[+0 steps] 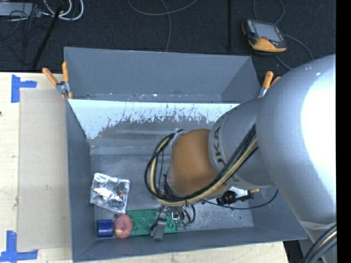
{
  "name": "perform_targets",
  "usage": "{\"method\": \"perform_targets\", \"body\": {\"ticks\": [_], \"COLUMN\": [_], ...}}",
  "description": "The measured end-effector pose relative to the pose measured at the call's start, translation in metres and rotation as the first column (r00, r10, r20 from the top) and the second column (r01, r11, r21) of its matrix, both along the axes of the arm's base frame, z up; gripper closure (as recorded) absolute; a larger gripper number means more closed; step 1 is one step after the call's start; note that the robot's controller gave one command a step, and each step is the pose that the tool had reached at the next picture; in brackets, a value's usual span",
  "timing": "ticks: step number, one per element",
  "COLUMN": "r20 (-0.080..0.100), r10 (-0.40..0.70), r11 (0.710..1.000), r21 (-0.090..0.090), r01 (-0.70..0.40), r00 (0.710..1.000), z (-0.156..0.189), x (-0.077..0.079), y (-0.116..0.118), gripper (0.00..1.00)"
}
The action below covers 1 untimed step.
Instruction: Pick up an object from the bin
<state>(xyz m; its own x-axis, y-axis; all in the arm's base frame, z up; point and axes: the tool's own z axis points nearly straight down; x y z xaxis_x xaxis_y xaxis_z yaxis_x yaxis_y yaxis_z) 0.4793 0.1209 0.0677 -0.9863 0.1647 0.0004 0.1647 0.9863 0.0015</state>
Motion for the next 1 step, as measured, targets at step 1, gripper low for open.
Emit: {"method": "perform_targets", "body": {"ticks": [1], "r20": [0.0], "r10": [-0.006], "r11": [1.0], "r21": [0.0], "r01": [0.006], "r00": [1.0], "z": [-0.0001], "x": [0.0002], "y": [-0.0006], "gripper": [0.0]}}
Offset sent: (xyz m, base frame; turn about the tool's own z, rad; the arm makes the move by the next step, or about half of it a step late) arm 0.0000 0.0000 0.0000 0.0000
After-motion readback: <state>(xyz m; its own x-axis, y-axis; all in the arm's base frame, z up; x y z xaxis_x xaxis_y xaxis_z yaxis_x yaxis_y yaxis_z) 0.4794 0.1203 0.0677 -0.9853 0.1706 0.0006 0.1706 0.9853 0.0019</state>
